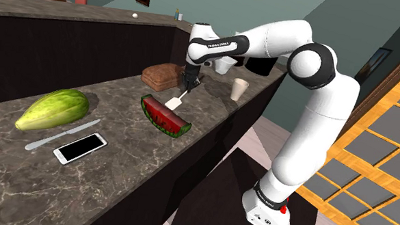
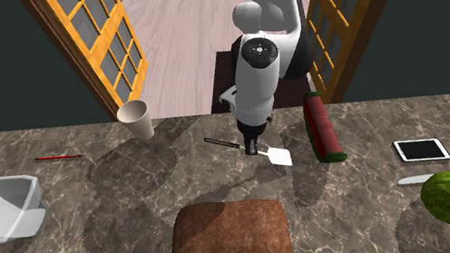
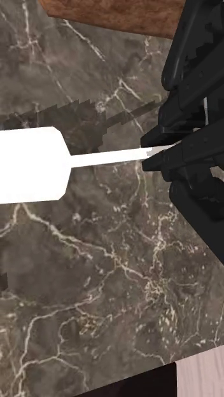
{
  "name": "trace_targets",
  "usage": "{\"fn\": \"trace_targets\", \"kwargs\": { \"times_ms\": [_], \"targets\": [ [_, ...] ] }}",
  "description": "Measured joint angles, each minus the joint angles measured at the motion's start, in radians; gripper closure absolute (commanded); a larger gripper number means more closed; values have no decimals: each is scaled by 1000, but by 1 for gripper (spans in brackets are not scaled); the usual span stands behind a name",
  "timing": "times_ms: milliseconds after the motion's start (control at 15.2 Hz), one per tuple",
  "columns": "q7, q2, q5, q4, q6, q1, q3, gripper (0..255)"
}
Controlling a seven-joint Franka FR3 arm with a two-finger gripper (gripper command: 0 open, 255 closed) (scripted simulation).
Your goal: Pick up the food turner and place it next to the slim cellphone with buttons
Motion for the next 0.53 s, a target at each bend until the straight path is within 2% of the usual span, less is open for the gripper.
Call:
{"fn": "trace_targets", "kwargs": {
  "times_ms": [132, 528],
  "targets": [
    [10, -5, 1, 16, -22, 7, 5, 255],
    [133, 16, -14, 51, -47, 85, 50, 255]
  ]
}}
